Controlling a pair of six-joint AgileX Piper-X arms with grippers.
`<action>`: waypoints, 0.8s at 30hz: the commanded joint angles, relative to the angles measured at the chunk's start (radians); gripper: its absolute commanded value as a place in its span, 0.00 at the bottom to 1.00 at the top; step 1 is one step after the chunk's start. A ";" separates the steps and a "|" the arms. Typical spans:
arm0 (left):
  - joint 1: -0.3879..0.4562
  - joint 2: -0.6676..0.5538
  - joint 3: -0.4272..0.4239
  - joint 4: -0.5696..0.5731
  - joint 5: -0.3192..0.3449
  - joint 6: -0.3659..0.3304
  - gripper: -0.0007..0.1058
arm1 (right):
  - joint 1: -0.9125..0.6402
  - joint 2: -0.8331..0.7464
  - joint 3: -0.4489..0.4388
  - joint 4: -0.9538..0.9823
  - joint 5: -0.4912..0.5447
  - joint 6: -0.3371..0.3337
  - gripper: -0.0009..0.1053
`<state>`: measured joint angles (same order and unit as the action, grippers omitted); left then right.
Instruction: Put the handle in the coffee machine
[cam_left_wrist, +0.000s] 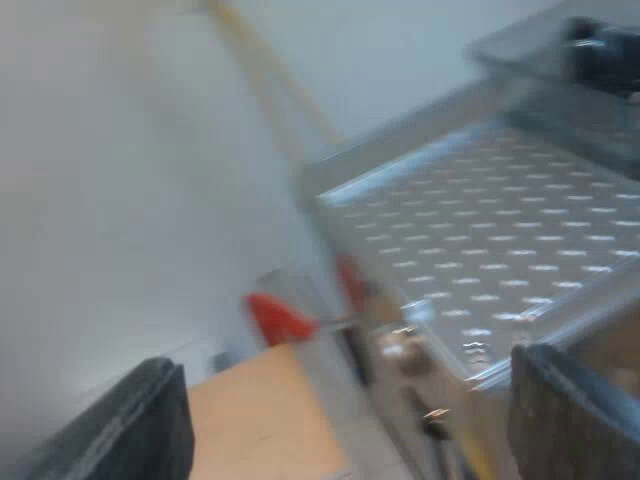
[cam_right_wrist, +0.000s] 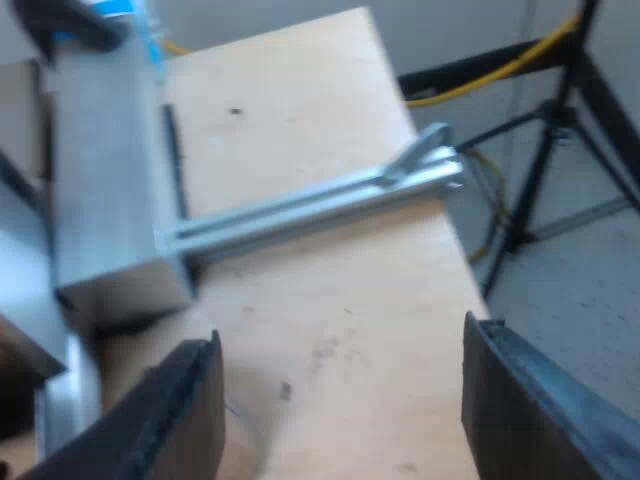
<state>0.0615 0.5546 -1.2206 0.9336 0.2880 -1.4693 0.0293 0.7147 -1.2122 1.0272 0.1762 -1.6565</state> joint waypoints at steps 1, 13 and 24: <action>0.001 -0.036 -0.005 -0.011 -0.082 -0.053 0.64 | -0.015 -0.051 -0.004 0.038 -0.002 -0.070 0.53; 0.001 -0.377 0.233 0.008 -0.179 -0.082 0.64 | -0.014 -0.380 0.084 0.083 0.000 -0.146 0.53; 0.001 -0.686 0.352 0.258 -0.178 -0.082 0.64 | -0.014 -0.680 0.245 0.136 0.000 -0.146 0.53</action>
<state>0.0615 -0.0162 -0.8724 1.1677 0.1181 -1.5351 0.0204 0.0619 -0.9719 1.1628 0.1752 -1.7879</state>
